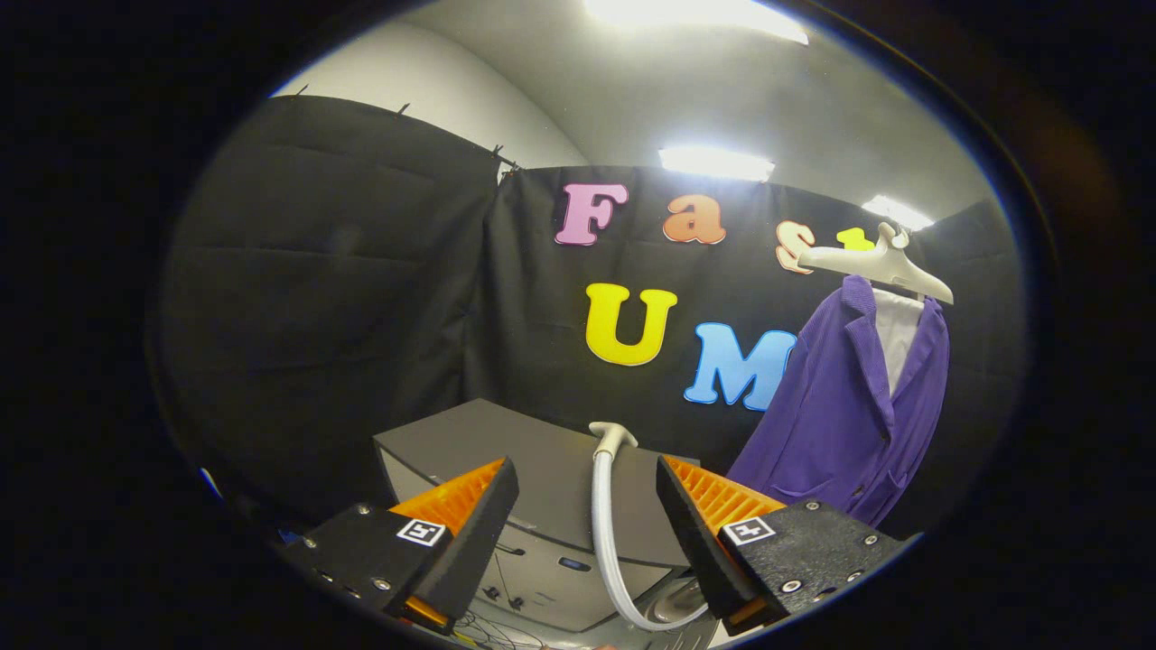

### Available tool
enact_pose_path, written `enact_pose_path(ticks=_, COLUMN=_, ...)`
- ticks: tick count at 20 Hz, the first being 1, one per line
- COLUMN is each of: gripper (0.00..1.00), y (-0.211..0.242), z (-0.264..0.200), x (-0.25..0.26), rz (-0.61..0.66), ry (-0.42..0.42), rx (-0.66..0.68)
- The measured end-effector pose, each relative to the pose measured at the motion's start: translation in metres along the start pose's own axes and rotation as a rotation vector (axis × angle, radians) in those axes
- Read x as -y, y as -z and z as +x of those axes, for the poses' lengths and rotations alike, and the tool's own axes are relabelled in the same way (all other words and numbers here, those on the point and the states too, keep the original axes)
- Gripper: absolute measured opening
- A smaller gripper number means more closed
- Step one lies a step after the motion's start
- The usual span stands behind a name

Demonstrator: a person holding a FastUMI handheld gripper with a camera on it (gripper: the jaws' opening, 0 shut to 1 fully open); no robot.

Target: Iron the clothes twice with a garment steamer, once on the left side and once on the right side.

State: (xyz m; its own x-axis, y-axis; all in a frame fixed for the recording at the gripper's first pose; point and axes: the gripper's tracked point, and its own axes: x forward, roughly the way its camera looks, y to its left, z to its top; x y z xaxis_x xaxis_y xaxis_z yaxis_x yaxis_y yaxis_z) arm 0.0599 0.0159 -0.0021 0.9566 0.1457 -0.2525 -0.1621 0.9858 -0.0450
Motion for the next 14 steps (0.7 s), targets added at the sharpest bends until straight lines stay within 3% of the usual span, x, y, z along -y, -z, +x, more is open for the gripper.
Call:
enact_pose_path(ticks=4, gripper=0.95, y=-0.001, z=0.069, x=-0.002, rz=0.083, ry=0.037, rx=-0.109)
enact_pose_path(ticks=10, gripper=0.95, y=0.036, z=0.169, x=0.009, rz=0.190, ry=0.162, rx=-0.320)
enact_pose_path(ticks=14, gripper=0.95, y=0.055, z=0.222, x=0.011, rz=0.260, ry=0.198, rx=-0.430)
